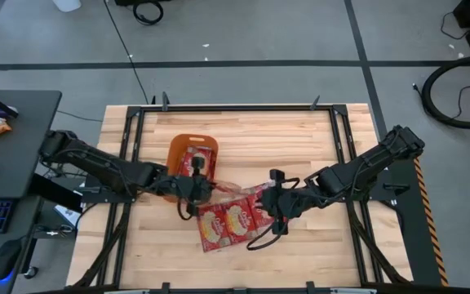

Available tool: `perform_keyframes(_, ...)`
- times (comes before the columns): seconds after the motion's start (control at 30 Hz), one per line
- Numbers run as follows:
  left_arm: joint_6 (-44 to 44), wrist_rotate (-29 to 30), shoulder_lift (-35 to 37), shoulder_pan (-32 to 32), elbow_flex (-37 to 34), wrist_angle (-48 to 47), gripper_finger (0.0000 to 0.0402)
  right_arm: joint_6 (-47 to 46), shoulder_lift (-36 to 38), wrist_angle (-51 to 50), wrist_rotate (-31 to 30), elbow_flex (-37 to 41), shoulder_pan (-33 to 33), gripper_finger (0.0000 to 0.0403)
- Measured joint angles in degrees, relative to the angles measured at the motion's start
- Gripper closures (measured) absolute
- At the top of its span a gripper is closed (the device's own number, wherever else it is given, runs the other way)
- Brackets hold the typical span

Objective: Sort popcorn bags into baskets
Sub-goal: Put the red popcorn bag into the orange bin

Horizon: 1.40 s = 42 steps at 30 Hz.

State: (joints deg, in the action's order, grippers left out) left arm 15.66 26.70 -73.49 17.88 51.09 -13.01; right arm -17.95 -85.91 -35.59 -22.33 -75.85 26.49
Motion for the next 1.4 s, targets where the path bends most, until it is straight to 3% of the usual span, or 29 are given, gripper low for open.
perform_keyframes(0.2, 1.7, 8.1, 4.4, 2.2, 0.0, -4.7, 0.038, -2.7, 0.0, -4.5, -1.2, 0.0, 0.0, 0.0328)
perform_keyframes(0.6, 1.0, 11.3, 5.5, 1.5, 0.0, -13.5, 0.0379, -4.4, 0.0, -5.5, -3.2, 0.1, 1.2, 0.0328)
perform_keyframes(0.8, -0.3, 10.7, 5.8, -2.1, 0.0, -18.3, 0.0379, -5.0, 0.0, -5.7, -3.7, 0.1, 1.7, 0.0328)
perform_keyframes(0.93, 1.3, 8.3, 5.9, -6.3, -1.2, -16.3, 0.0379, -5.0, 0.0, -5.6, -3.7, 0.1, 1.9, 0.0328)
perform_keyframes(1.2, 9.6, 6.3, 7.7, -15.7, -13.2, -3.4, 0.0379, -5.0, 0.0, -5.6, -4.1, 0.1, 1.9, 0.0328)
perform_keyframes(1.4, 17.6, 4.5, 8.1, -19.0, -17.0, 2.8, 0.0379, -4.8, -0.1, -5.3, -5.1, 0.1, 1.4, 0.0328)
